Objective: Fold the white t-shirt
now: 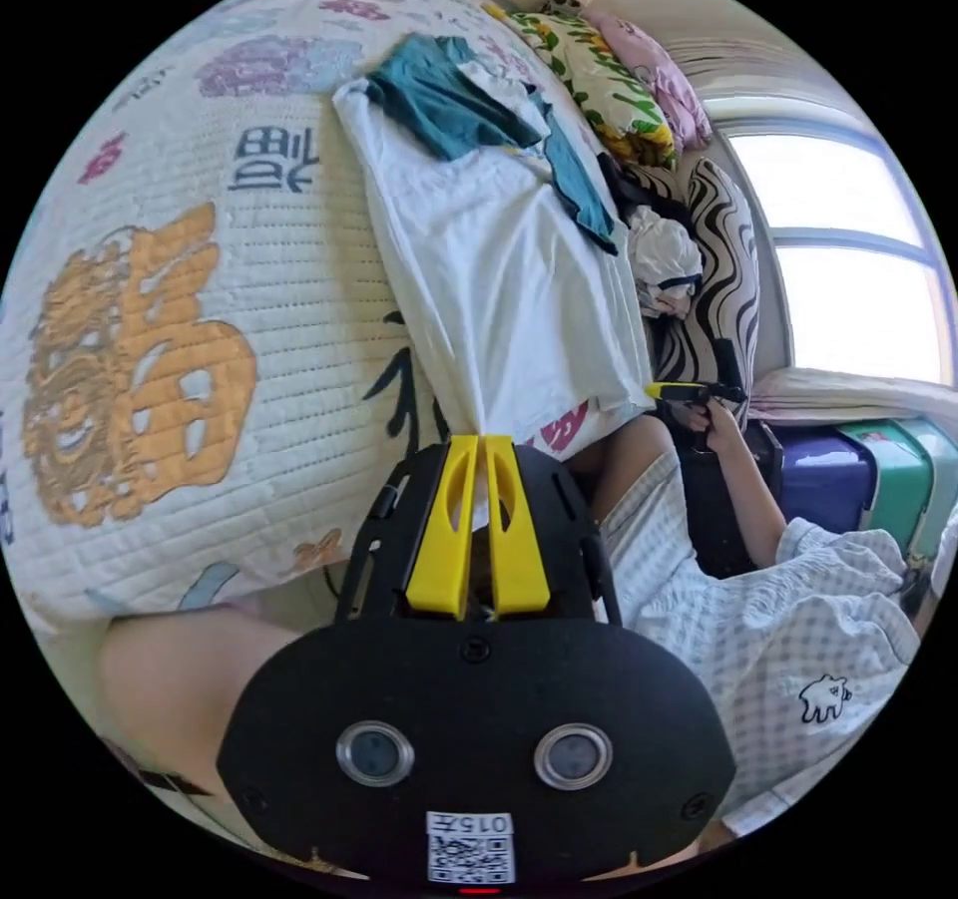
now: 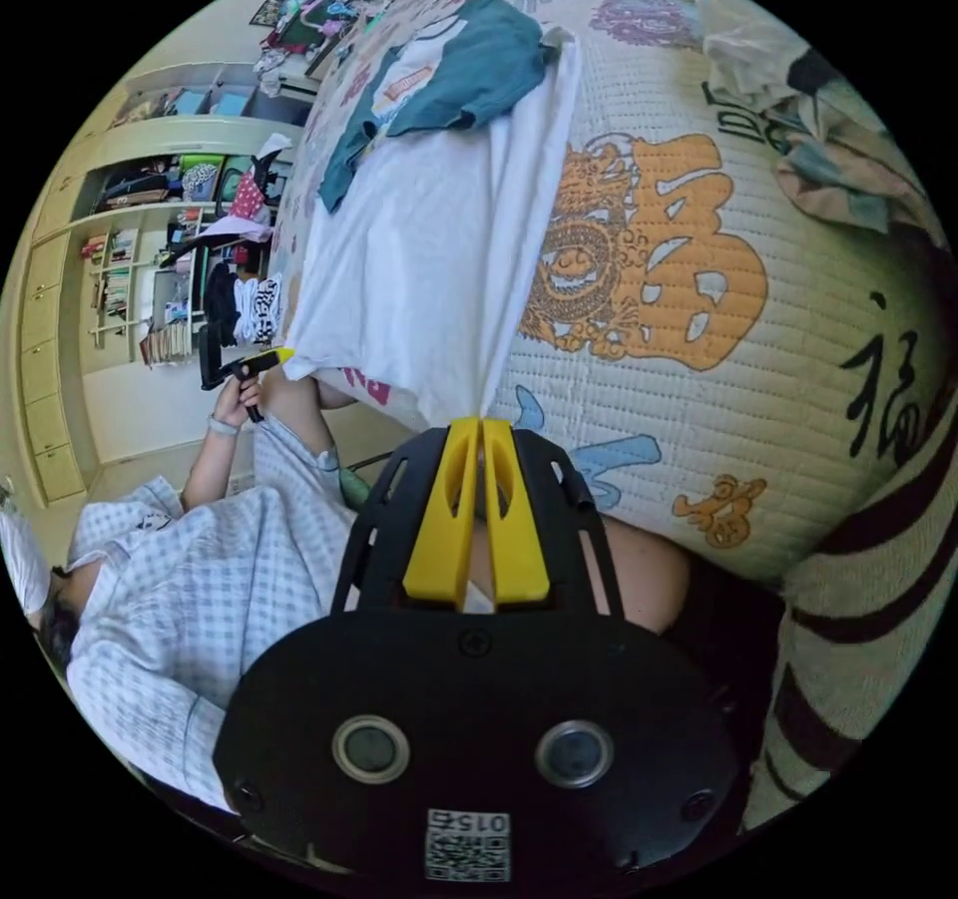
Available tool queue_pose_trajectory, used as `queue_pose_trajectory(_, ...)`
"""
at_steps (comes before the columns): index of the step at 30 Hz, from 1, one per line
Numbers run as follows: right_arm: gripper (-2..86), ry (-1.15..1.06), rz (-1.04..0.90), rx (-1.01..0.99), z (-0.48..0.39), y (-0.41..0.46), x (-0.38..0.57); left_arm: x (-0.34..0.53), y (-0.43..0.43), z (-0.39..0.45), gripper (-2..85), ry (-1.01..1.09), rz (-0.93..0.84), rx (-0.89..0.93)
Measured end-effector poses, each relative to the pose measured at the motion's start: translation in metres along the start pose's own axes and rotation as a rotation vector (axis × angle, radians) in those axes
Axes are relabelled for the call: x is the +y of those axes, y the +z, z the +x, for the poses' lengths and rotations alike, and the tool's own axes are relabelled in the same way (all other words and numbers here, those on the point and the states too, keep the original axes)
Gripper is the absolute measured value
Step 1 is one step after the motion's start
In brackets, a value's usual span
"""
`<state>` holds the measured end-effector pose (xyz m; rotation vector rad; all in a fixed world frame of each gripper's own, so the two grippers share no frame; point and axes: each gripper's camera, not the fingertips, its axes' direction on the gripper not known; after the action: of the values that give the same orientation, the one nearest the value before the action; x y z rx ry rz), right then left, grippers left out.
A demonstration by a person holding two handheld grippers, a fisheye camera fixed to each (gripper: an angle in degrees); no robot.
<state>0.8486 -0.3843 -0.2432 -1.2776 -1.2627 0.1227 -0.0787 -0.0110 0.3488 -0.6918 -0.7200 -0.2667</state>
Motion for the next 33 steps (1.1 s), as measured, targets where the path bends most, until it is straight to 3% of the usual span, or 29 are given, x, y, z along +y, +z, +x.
queue_pose_trajectory(5, -0.2, 0.000, -0.051, 0.046, -0.004, -0.026, 0.035, 0.026, -0.070, -0.005, -0.5, 0.007, 0.033, -0.082)
queue_pose_trajectory(13, 2.5, 0.034, -0.165, 0.062, -0.009, -0.006, 0.069, 0.044, -0.065, -0.012, 3.0, -0.035, -0.203, -0.207)
queue_pose_trajectory(17, 6.9, 0.002, -0.041, 0.124, -0.024, -0.040, 0.073, 0.042, -0.082, 0.006, 6.7, 0.004, -0.178, -0.335)
queue_pose_trajectory(22, 10.1, -0.263, 0.183, 0.238, -0.082, -0.072, 0.028, -0.027, -0.099, 0.070, 9.9, 0.279, 0.120, -0.394)
queue_pose_trajectory(29, 13.7, -0.429, 0.111, 0.367, -0.123, -0.034, -0.082, -0.139, -0.050, 0.093, 11.6, 0.405, 0.097, -0.413)
queue_pose_trajectory(33, 8.3, -0.407, 0.005, 0.514, -0.116, -0.017, -0.108, -0.174, -0.027, 0.078, 9.3, 0.380, -0.019, -0.475)
